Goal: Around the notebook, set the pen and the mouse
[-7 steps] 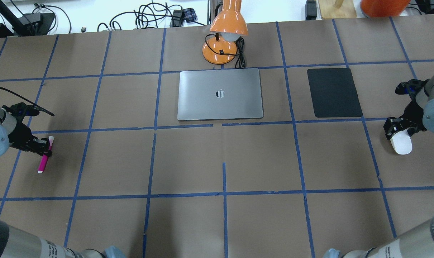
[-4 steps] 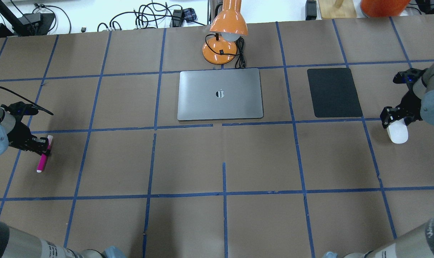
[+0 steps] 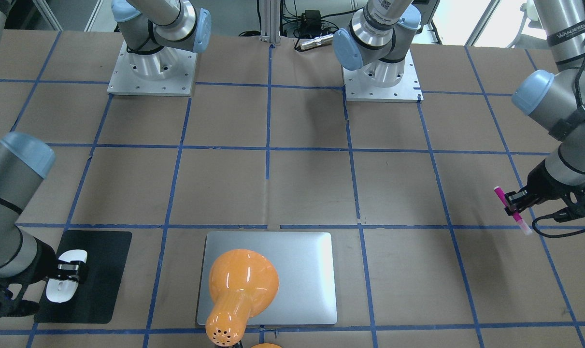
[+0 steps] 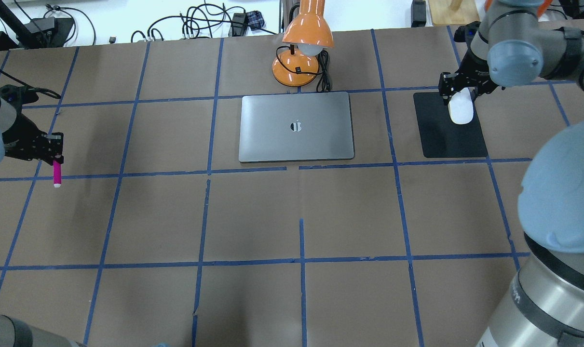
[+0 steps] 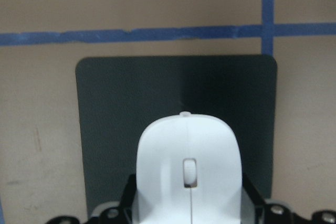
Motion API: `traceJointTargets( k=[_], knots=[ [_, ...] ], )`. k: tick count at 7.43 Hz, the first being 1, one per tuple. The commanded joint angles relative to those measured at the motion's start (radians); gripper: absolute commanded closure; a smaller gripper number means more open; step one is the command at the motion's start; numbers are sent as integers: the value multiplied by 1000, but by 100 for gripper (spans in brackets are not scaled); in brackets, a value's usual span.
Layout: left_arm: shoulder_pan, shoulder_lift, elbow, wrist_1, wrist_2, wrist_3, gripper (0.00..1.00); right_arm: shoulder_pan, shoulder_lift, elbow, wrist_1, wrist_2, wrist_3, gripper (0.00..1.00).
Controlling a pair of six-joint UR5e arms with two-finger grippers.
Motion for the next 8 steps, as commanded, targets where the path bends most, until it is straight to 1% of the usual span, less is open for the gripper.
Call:
traceJointTargets(
  k=[1,2,4,5,6,7,8],
  knots=[
    [-145,20,11,-21,-3,-297,100,16,60,-36,6,-5,19,83],
    [-209,18,13,-27,-2,-434,100,15,54,-36,16,-17,18,80],
    [-343,28,3,-27,-5,-692,100,12,59,-29,62,-31,18,80],
    [-404,12,0,-27,-4,-823,100,12,59,-27,76,-31,16,80],
    [-437,-2,2,-27,-8,-909,100,6,57,-24,81,-33,3,77],
    [-461,-5,-4,-27,-48,-964,100,4,59,-23,80,-31,3,76],
    [-496,-7,-7,-29,-54,-1067,100,4,60,-21,78,-31,3,65]
  ],
)
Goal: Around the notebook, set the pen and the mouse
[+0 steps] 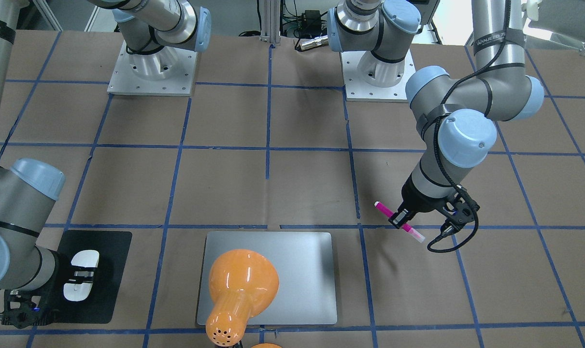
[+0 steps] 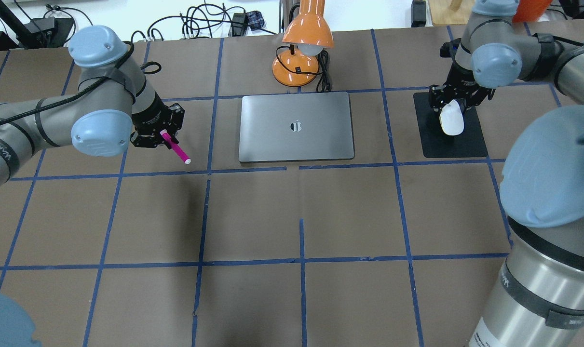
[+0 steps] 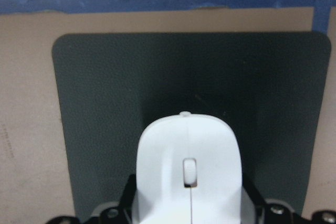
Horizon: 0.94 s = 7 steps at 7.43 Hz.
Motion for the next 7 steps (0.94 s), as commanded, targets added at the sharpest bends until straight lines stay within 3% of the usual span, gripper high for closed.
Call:
traceJointTargets(
  k=[1,3,4,7],
  knots=[
    [-106,-5,-4,-1,-19,-238,100,-3,1,13,-4,-1,1,44],
    [-216,-6,-4,10,-26,-497,100,-3,-2,19,-9,-3,13,10],
    [-271,-8,-4,14,-25,-585,100,-3,-5,13,-8,-3,13,0],
    [-404,-44,-3,14,-22,-850,100,2,-37,-1,20,0,13,0]
  ],
)
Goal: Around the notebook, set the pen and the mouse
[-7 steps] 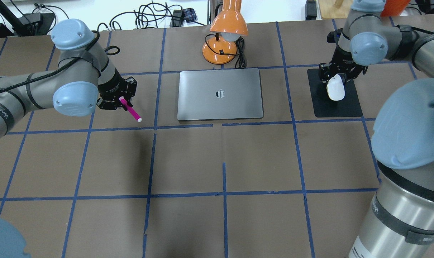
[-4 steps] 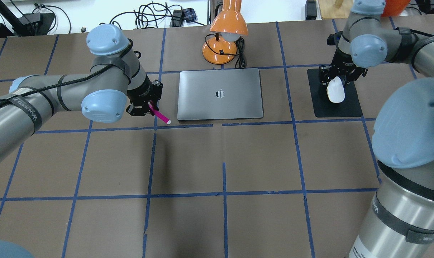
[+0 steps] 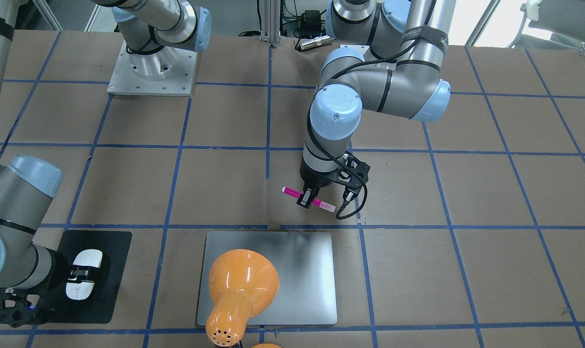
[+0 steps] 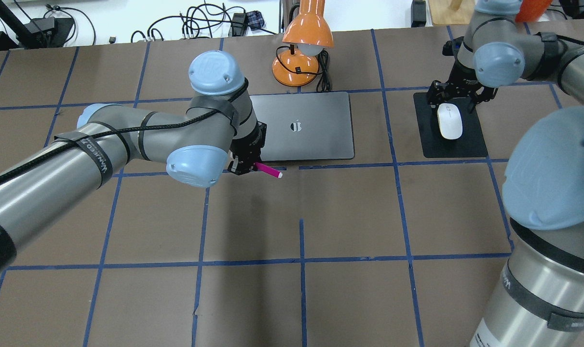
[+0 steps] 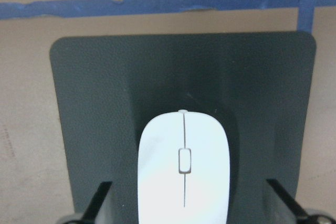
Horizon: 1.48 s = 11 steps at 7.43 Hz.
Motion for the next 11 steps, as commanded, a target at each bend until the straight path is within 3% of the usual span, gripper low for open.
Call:
traceJointTargets(
  k=[1,6,7,10,11],
  knots=[
    [-85,-30,0,3,3,-157,100,10,-32,-1,22,2,0,0],
    [-113,-93,8,38,-51,-337,100,115,-120,0,122,0,103,0],
    [-114,-99,2,41,-81,-341,100,126,-175,7,191,5,155,0],
    [-114,-112,2,50,-101,-405,100,185,-304,0,220,17,215,0],
    [-114,-115,-1,50,-101,-413,100,185,-384,-2,298,17,215,0]
  ],
)
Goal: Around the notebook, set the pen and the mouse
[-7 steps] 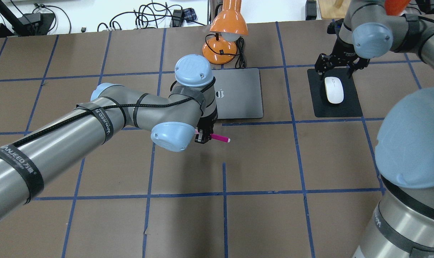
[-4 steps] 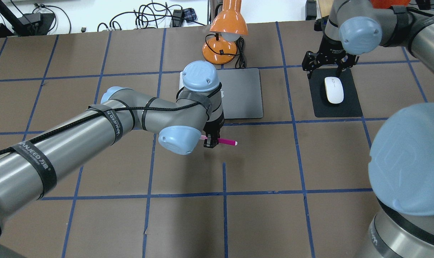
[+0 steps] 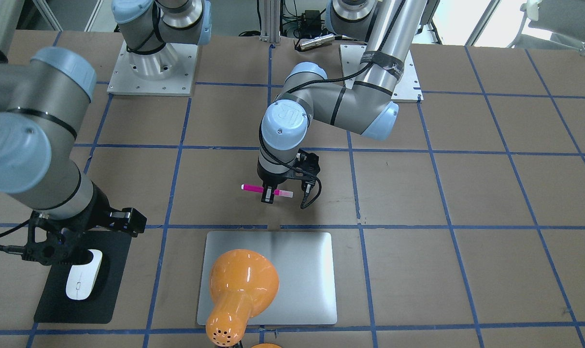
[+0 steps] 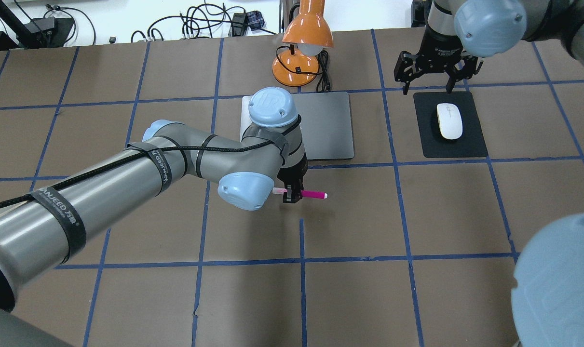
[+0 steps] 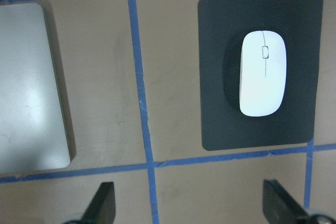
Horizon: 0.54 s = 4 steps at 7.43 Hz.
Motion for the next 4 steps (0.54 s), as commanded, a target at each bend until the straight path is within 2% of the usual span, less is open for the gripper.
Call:
traceJointTargets(
  k=[1,2,3,4],
  knots=[
    [0,-7,-2,12,0,-19,100,7,-156,-4,173,4,13,0],
    [1,-12,3,19,0,-7,100,15,-213,0,284,16,30,0],
    [1,-15,-1,19,0,-8,66,60,-242,6,296,22,28,0],
    [1,-19,-1,21,-1,-7,41,85,-230,-10,286,29,28,0]
  ],
)
